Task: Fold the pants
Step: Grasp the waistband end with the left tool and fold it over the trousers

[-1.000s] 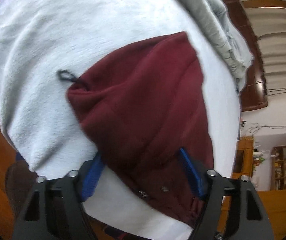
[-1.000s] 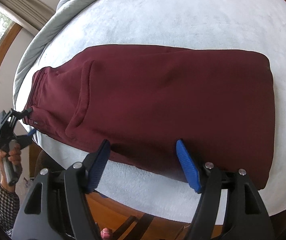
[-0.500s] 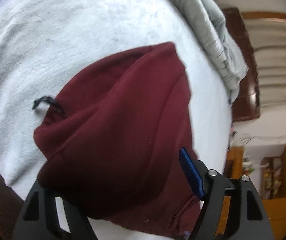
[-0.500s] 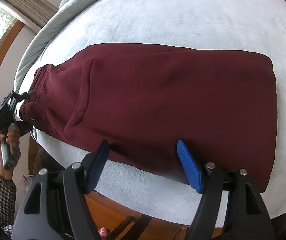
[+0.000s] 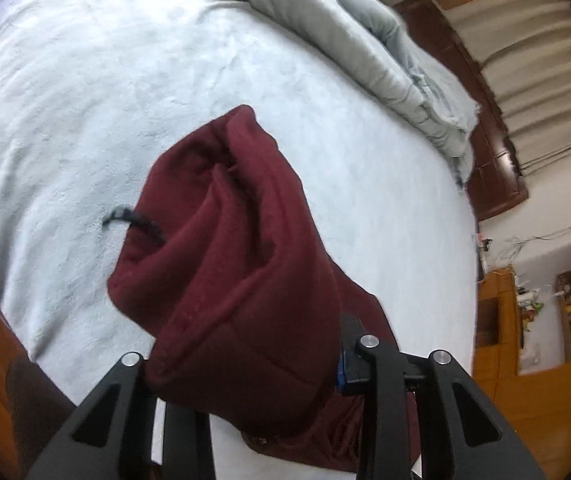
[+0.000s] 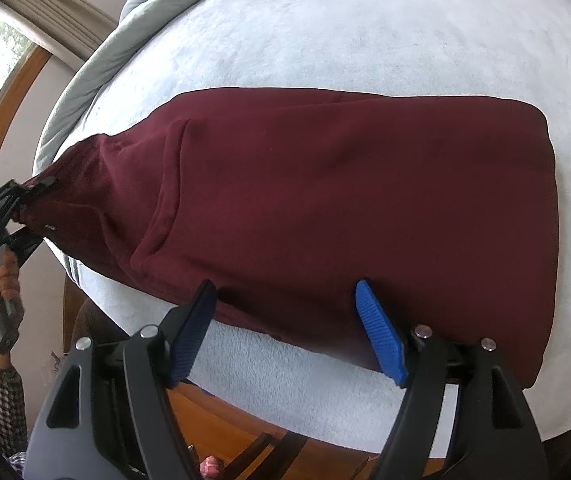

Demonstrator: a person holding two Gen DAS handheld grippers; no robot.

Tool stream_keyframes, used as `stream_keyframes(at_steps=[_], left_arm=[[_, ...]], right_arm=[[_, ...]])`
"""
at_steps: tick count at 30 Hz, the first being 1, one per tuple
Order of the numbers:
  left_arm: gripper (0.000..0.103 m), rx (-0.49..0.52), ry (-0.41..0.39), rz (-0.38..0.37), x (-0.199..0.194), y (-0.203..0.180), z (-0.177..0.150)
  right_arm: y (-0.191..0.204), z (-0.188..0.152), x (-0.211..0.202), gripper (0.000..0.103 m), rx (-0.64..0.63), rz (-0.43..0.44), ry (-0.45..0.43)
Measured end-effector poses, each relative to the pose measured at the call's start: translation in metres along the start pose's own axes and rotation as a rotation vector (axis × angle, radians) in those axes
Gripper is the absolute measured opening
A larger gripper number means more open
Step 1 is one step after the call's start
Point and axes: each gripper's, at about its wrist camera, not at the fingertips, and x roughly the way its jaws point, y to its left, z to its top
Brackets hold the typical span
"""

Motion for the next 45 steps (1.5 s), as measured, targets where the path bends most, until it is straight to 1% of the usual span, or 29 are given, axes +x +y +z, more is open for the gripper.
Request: stream_keyframes(at_steps=[3, 4, 5, 6, 7, 8, 10, 13, 15, 16, 17, 20, 21, 23, 25, 27, 29, 30, 32, 34, 35, 37, 39, 40, 41, 42, 43, 44, 45], left_arm=[[0.049, -0.072, 0.070, 0.063, 0.027, 0.021, 0.006], [0.049, -0.108, 0.075, 0.081, 0.032, 0.030, 0.006], [0.046, -0.138, 0.074, 0.068, 0.033, 0.036, 0.006], [0.038, -0.159, 0.068, 0.045, 0.030, 0.039, 0.005], [0.026, -0.175, 0.057, -0.009, 0.024, 0.040, 0.004], [0.023, -0.162, 0.049, -0.034, 0.019, 0.037, 0.001], [0.019, -0.099, 0.027, -0.032, 0.010, 0.026, -0.003], [0.019, -0.051, -0.009, -0.078, -0.001, 0.001, -0.008], [0.019, 0.009, -0.023, -0.111, -0.004, -0.025, -0.009], [0.019, 0.072, -0.031, -0.124, -0.007, -0.044, -0.014], [0.019, 0.102, -0.036, -0.126, -0.009, -0.055, -0.017], [0.019, 0.243, -0.044, -0.151, -0.015, -0.100, -0.033], [0.019, 0.303, -0.043, -0.148, -0.012, -0.119, -0.038], [0.019, 0.412, -0.038, -0.138, -0.016, -0.136, -0.057], [0.019, 0.521, -0.013, -0.121, -0.009, -0.158, -0.075], [0.019, 0.580, 0.016, -0.112, -0.005, -0.168, -0.091], [0.021, 0.661, 0.064, -0.097, 0.005, -0.181, -0.111], [0.023, 0.705, 0.092, -0.087, 0.012, -0.187, -0.123], [0.026, 0.757, 0.138, -0.076, 0.024, -0.198, -0.139], [0.035, 0.806, 0.194, -0.064, 0.032, -0.202, -0.160], [0.036, 0.832, 0.219, -0.054, 0.037, -0.205, -0.169], [0.038, 0.893, 0.239, -0.013, 0.041, -0.212, -0.189], [0.042, 0.961, 0.238, 0.022, 0.044, -0.215, -0.204], [0.055, 0.981, 0.238, 0.029, 0.044, -0.216, -0.208], [0.073, 0.980, 0.250, -0.011, 0.039, -0.216, -0.212], [0.092, 0.959, 0.266, -0.087, 0.032, -0.217, -0.213], [0.096, 0.921, 0.240, -0.185, 0.018, -0.219, -0.212], [0.097, 0.912, 0.214, -0.217, 0.010, -0.222, -0.212], [0.099, 0.917, 0.190, -0.228, 0.004, -0.227, -0.212]], right_arm=[[-0.001, -0.002, -0.001, 0.073, -0.006, 0.005, -0.002], [-0.001, -0.002, -0.001, 0.073, -0.005, 0.008, -0.002], [-0.003, -0.001, -0.002, 0.073, -0.004, 0.012, -0.002], [-0.004, -0.001, -0.002, 0.073, -0.001, 0.020, -0.003], [-0.006, -0.001, -0.003, 0.073, 0.002, 0.028, -0.005], [-0.008, -0.002, -0.004, 0.073, 0.007, 0.038, -0.007], [-0.011, -0.001, -0.005, 0.073, 0.019, 0.050, -0.009], [-0.013, -0.001, -0.015, 0.073, 0.044, 0.074, -0.030], [-0.016, -0.002, -0.028, 0.073, 0.052, 0.093, -0.060], [-0.017, -0.003, -0.034, 0.073, 0.053, 0.097, -0.073], [-0.019, -0.003, -0.042, 0.073, 0.052, 0.093, -0.088], [-0.025, -0.004, -0.060, 0.073, 0.058, 0.080, -0.129], [-0.027, -0.004, -0.063, 0.073, 0.063, 0.086, -0.138], [-0.031, -0.006, -0.069, 0.073, 0.070, 0.095, -0.154], [-0.034, -0.006, -0.071, 0.073, 0.075, 0.089, -0.159], [-0.039, -0.007, -0.069, 0.073, 0.091, 0.084, -0.158], [-0.042, -0.006, -0.065, 0.073, 0.113, 0.085, -0.155], [-0.043, -0.006, -0.064, 0.073, 0.119, 0.084, -0.154], [-0.047, -0.006, -0.062, 0.073, 0.129, 0.082, -0.149], [-0.052, -0.007, -0.059, 0.073, 0.139, 0.081, -0.142], [-0.054, -0.008, -0.057, 0.073, 0.147, 0.082, -0.136], [-0.059, -0.009, -0.052, 0.073, 0.162, 0.081, -0.123], [-0.062, -0.010, -0.048, 0.073, 0.171, 0.073, -0.111], [-0.063, -0.010, -0.045, 0.073, 0.175, 0.071, -0.105], [-0.065, -0.011, -0.044, 0.073, 0.178, 0.072, -0.102], [-0.067, -0.011, -0.042, 0.074, 0.182, 0.076, -0.097], [-0.068, -0.011, -0.042, 0.074, 0.184, 0.080, -0.097], [-0.069, -0.011, -0.041, 0.074, 0.184, 0.080, -0.098], [-0.069, -0.011, -0.040, 0.075, 0.184, 0.079, -0.098]])
